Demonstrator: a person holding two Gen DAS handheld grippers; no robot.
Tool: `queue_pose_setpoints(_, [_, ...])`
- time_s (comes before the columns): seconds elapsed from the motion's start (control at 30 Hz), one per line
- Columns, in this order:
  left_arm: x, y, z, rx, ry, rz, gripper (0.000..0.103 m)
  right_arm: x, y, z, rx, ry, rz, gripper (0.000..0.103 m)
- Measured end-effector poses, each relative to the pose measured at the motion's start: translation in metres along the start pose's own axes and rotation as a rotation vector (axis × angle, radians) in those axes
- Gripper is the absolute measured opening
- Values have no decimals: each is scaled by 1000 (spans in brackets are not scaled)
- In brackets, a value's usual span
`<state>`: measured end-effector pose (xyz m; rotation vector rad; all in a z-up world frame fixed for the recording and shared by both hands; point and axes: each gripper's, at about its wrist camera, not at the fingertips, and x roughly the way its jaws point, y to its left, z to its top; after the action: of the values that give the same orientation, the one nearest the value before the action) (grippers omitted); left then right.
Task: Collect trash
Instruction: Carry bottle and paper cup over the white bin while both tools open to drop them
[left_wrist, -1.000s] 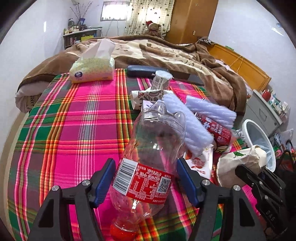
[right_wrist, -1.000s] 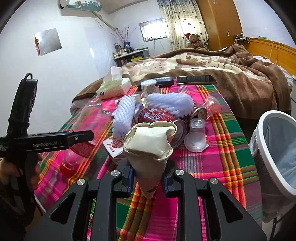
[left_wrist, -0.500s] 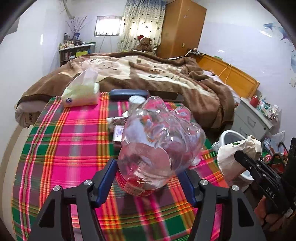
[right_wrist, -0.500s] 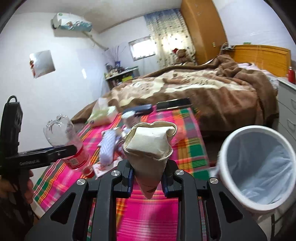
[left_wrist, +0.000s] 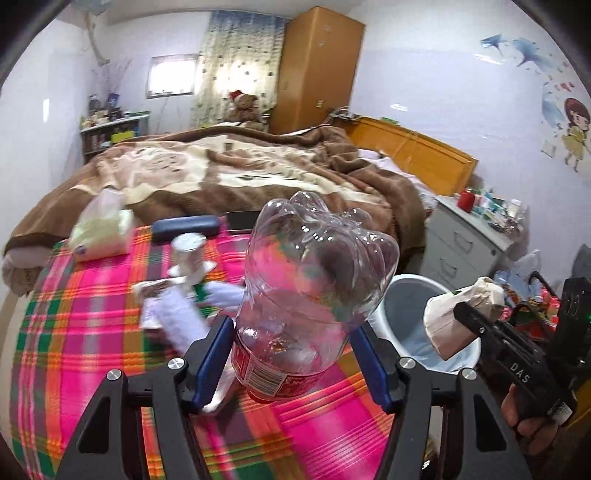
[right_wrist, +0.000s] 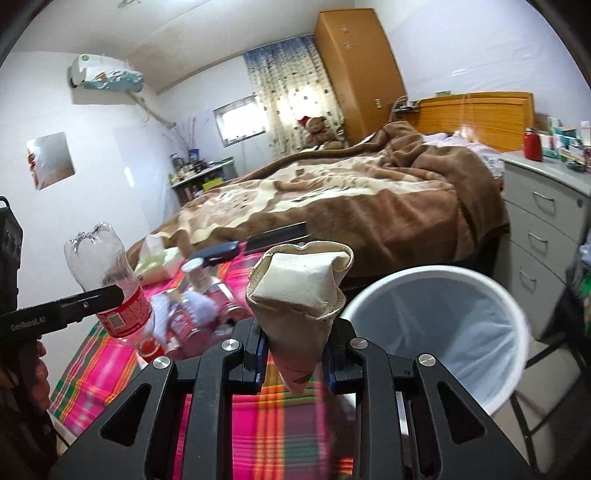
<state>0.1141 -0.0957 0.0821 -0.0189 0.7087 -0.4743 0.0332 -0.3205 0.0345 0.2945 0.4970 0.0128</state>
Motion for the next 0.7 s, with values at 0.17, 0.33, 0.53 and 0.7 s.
queue_pose_setpoints(0.17, [22,-42,12,35,1,-101,65,-7,-26,-1,11,4,-61,24])
queue_pose_setpoints(0.33, [56,-83,22,47,40,-223,65,-5,-51,0,28,23,-105,24])
queue_pose_setpoints(0.53, [100,-132,20,94,110,-296,65,7,-78,-5,45,77,-164,24])
queue_pose_setpoints(0.7, [136,-151,12,88,172,-321,65,21,-95,-9,52,140,-201,25])
